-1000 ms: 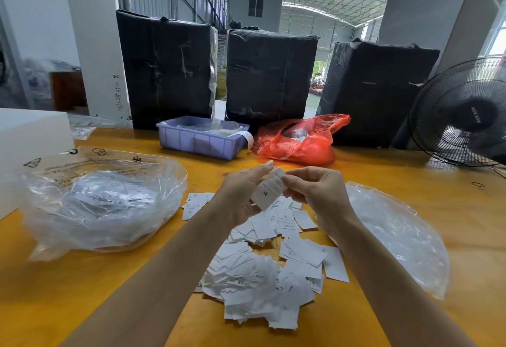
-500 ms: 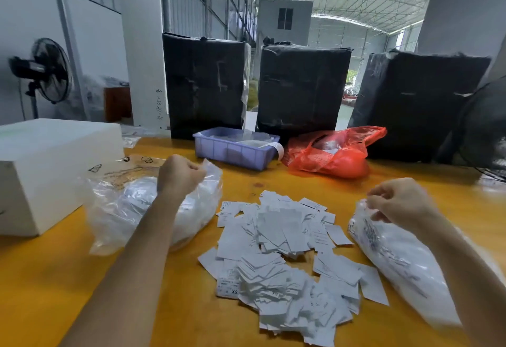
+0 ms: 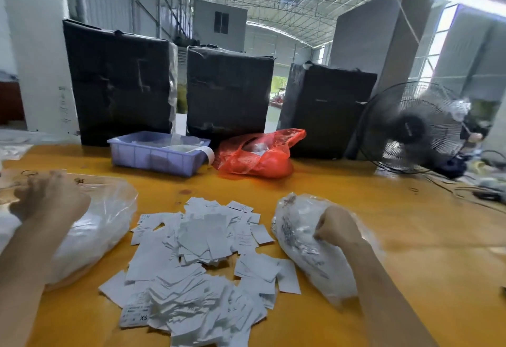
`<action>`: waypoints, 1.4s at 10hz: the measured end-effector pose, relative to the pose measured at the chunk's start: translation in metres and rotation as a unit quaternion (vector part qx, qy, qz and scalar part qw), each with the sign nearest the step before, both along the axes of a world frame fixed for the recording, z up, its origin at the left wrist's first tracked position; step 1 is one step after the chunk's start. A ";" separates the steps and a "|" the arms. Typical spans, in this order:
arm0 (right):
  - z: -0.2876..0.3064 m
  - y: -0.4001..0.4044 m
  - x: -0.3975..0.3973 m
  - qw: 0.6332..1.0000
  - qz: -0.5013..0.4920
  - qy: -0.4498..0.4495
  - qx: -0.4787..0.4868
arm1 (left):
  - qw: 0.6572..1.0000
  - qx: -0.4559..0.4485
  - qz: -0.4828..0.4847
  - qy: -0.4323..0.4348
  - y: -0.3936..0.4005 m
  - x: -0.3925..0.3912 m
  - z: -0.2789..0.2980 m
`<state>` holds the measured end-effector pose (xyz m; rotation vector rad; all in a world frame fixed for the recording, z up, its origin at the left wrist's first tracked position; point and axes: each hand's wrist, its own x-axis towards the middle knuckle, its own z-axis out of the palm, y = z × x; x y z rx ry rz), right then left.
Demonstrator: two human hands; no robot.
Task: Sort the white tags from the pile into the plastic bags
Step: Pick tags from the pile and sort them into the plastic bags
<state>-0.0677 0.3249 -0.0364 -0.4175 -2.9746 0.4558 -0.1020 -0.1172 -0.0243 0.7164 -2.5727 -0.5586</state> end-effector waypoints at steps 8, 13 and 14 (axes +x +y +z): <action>0.023 0.012 0.014 0.994 -0.107 0.000 0.011 | 0.895 0.116 -0.430 0.029 0.181 0.052 -0.004; 0.018 0.011 0.012 0.987 -0.058 -0.041 -0.145 | 0.859 0.092 -0.503 0.023 0.193 0.057 -0.014; 0.013 0.015 0.010 0.979 -0.090 -0.072 -0.167 | 0.811 0.075 -0.581 -0.003 0.211 0.065 -0.024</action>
